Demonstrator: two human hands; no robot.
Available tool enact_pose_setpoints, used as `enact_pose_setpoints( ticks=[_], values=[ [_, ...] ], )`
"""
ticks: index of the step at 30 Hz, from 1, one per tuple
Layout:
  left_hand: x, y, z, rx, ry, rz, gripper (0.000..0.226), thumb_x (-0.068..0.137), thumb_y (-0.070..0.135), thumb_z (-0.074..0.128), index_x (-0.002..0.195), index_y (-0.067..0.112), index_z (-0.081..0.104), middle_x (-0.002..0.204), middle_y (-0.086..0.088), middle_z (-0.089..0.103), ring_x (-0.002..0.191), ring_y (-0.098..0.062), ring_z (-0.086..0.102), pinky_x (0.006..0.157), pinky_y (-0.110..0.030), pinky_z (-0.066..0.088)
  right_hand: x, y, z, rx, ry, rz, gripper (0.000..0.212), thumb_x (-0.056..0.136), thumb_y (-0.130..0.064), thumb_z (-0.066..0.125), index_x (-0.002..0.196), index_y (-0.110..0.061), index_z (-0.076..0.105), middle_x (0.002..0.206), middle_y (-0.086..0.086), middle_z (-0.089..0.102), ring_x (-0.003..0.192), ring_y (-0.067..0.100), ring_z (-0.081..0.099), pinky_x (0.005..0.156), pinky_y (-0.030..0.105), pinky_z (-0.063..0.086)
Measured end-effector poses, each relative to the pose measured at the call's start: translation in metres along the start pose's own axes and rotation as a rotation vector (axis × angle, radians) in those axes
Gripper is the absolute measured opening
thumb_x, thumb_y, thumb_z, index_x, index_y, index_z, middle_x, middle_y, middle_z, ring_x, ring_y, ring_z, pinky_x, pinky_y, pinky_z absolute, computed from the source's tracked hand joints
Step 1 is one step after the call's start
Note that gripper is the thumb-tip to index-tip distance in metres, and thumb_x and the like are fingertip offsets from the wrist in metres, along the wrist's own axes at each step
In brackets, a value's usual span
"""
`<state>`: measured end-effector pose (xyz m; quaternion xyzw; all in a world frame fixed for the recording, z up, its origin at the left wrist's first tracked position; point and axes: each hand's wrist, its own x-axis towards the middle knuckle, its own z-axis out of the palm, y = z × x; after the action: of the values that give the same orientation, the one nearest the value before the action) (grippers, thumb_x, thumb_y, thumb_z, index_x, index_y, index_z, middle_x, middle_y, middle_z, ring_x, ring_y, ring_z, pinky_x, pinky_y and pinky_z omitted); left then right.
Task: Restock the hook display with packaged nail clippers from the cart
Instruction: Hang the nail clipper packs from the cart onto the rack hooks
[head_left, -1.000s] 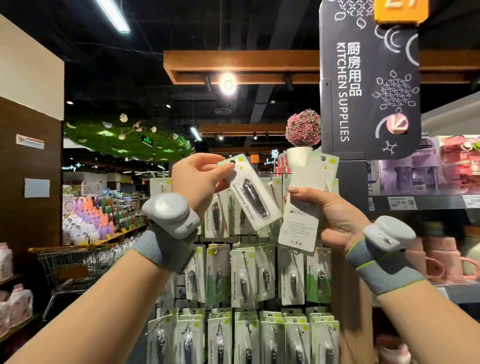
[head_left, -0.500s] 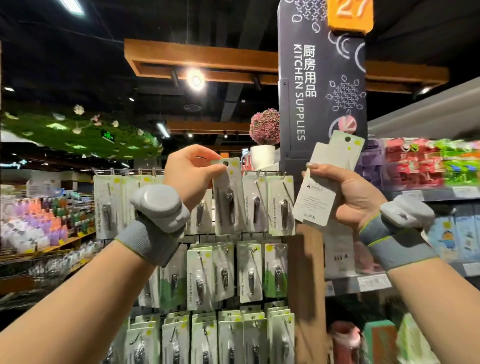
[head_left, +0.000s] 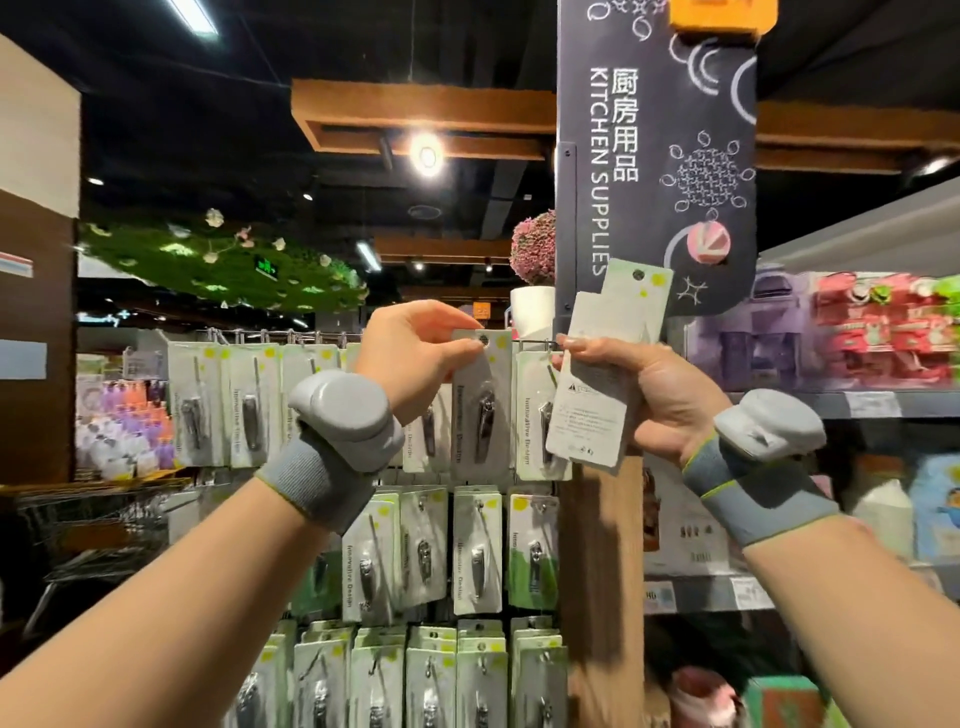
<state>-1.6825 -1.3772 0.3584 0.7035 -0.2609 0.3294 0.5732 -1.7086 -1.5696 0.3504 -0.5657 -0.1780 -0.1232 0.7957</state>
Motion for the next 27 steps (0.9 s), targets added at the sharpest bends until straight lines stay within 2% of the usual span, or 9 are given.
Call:
enact_pose_setpoints(
  ticks=[2, 3, 7, 10, 13, 16, 20, 24, 27],
  values=[
    [-0.003, -0.001, -0.007, 0.008, 0.014, -0.002, 0.015, 0.078, 0.002, 0.072, 0.091, 0.008, 0.072, 0.086, -0.008, 0.072, 0.083, -0.022, 0.069, 0.071, -0.033, 0.059, 0.002, 0.004, 0.01, -0.008, -0.041, 0.007, 0.045, 0.068, -0.008, 0.068, 0.112, 0.0, 0.065, 0.095, 0.014, 0.068, 0.076, 0.022, 0.065, 0.064, 0.028, 0.057],
    [-0.004, -0.003, -0.015, 0.013, 0.015, 0.003, 0.014, 0.078, 0.002, 0.073, 0.091, 0.008, 0.072, 0.086, -0.009, 0.072, 0.083, -0.022, 0.069, 0.071, -0.033, 0.059, 0.004, 0.008, 0.018, -0.01, -0.055, 0.008, 0.047, 0.067, -0.008, 0.068, 0.113, 0.001, 0.065, 0.097, 0.014, 0.068, 0.078, 0.022, 0.066, 0.064, 0.029, 0.057],
    [-0.006, -0.011, -0.048, 0.039, 0.015, 0.018, 0.013, 0.076, 0.004, 0.074, 0.087, 0.009, 0.071, 0.084, -0.008, 0.072, 0.081, -0.02, 0.069, 0.067, -0.028, 0.059, 0.008, 0.018, 0.046, -0.021, -0.118, -0.015, 0.047, 0.063, -0.008, 0.07, 0.108, 0.004, 0.066, 0.095, 0.016, 0.07, 0.085, 0.026, 0.066, 0.073, 0.032, 0.058],
    [-0.005, -0.02, -0.082, 0.088, 0.044, 0.044, 0.012, 0.075, 0.004, 0.075, 0.08, 0.014, 0.071, 0.079, -0.008, 0.07, 0.075, -0.018, 0.066, 0.066, -0.03, 0.059, 0.01, 0.029, 0.073, -0.041, -0.124, -0.004, 0.053, 0.058, -0.011, 0.071, 0.108, 0.005, 0.067, 0.101, 0.019, 0.069, 0.089, 0.027, 0.066, 0.068, 0.027, 0.058],
    [-0.001, -0.028, -0.115, 0.111, 0.065, 0.041, 0.011, 0.075, 0.002, 0.074, 0.083, 0.01, 0.071, 0.081, -0.01, 0.07, 0.077, -0.021, 0.066, 0.068, -0.032, 0.059, 0.015, 0.039, 0.102, -0.076, -0.131, 0.022, 0.039, 0.069, -0.01, 0.07, 0.106, 0.001, 0.069, 0.108, 0.019, 0.069, 0.098, 0.028, 0.063, 0.074, 0.028, 0.055],
    [0.007, -0.034, -0.136, 0.125, 0.077, 0.046, 0.012, 0.075, 0.002, 0.074, 0.086, 0.007, 0.071, 0.083, -0.011, 0.071, 0.08, -0.024, 0.068, 0.068, -0.03, 0.059, 0.018, 0.048, 0.13, -0.062, -0.127, 0.029, 0.027, 0.079, -0.006, 0.065, 0.105, 0.002, 0.068, 0.109, 0.02, 0.068, 0.092, 0.025, 0.062, 0.069, 0.024, 0.055],
    [0.021, -0.049, -0.148, 0.203, 0.064, 0.063, 0.009, 0.075, 0.007, 0.076, 0.081, 0.013, 0.072, 0.081, -0.008, 0.071, 0.082, -0.024, 0.069, 0.074, -0.044, 0.058, 0.021, 0.059, 0.163, -0.085, -0.082, 0.0, 0.02, 0.078, -0.005, 0.067, 0.097, 0.002, 0.07, 0.097, 0.018, 0.068, 0.075, 0.019, 0.063, 0.054, 0.02, 0.053],
    [0.029, -0.055, -0.147, 0.234, 0.068, 0.082, 0.011, 0.074, 0.008, 0.076, 0.079, 0.017, 0.071, 0.079, -0.006, 0.071, 0.079, -0.022, 0.068, 0.075, -0.043, 0.058, 0.026, 0.064, 0.179, -0.053, -0.042, 0.006, 0.01, 0.077, 0.0, 0.066, 0.086, 0.002, 0.07, 0.077, 0.011, 0.07, 0.061, 0.014, 0.066, 0.051, 0.019, 0.052],
    [0.032, -0.054, -0.145, 0.272, 0.053, 0.118, 0.009, 0.076, 0.01, 0.074, 0.084, 0.016, 0.073, 0.082, -0.004, 0.071, 0.08, -0.018, 0.068, 0.075, -0.04, 0.058, 0.03, 0.065, 0.18, -0.084, -0.017, 0.0, 0.011, 0.077, -0.002, 0.067, 0.087, -0.001, 0.071, 0.08, 0.011, 0.071, 0.065, 0.017, 0.066, 0.055, 0.023, 0.055]
  ],
)
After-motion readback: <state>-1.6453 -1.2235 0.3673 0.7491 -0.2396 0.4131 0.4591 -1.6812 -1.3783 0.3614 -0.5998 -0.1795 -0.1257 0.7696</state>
